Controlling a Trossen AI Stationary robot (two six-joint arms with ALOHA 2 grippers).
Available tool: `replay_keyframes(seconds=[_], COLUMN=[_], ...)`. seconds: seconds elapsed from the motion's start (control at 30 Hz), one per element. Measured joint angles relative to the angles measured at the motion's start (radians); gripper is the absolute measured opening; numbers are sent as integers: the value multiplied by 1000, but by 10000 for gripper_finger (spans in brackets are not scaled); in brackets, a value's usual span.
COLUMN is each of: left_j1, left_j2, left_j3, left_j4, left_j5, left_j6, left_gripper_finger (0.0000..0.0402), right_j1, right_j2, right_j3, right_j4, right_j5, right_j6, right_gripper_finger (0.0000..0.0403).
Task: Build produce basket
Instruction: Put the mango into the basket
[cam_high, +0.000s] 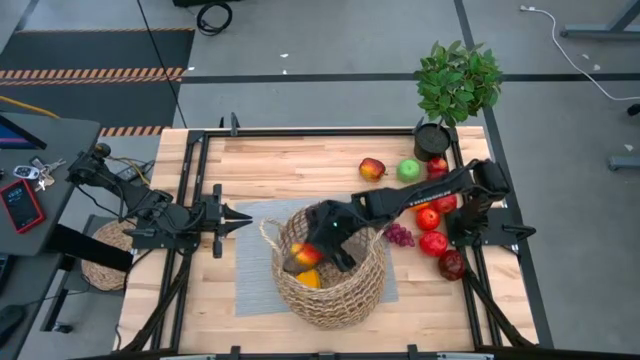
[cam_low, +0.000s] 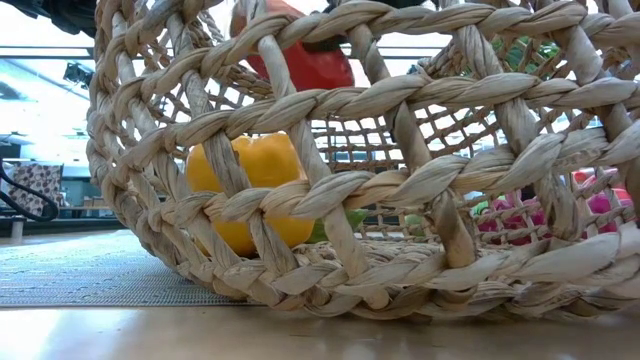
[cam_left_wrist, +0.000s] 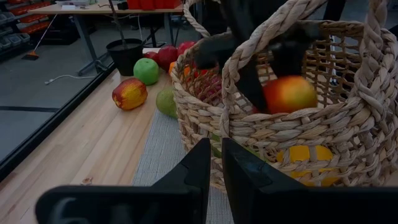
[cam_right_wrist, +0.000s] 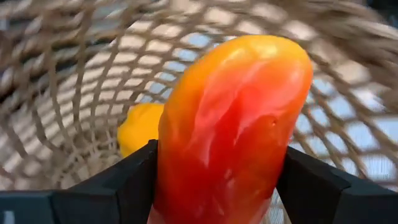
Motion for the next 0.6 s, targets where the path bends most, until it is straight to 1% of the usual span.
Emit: replay_keyframes(seconds=[0.1,0.23,0.3,0.5,0.6], left_j1=[0,0,0,0,0], left_j2=[0,0,0,0,0], left_j3=[0,0,0,0,0], left_j4=[0,0,0,0,0], left_j5=[0,0,0,0,0], left_j6=[0,0,0,0,0], left_gripper_finger=[48,48,48,48,48], right_j1=[26,58,68,76,73], right_j2=[0,0,0,0,0], right_j3=[-70,-111,-122,-122,-122], right_j4=[77,119,93,8,-28], right_j5=[13,62,85,186,199], right_j6=[-103,-130,-125,-28,1], right_gripper_finger=[288,293,296,309,319])
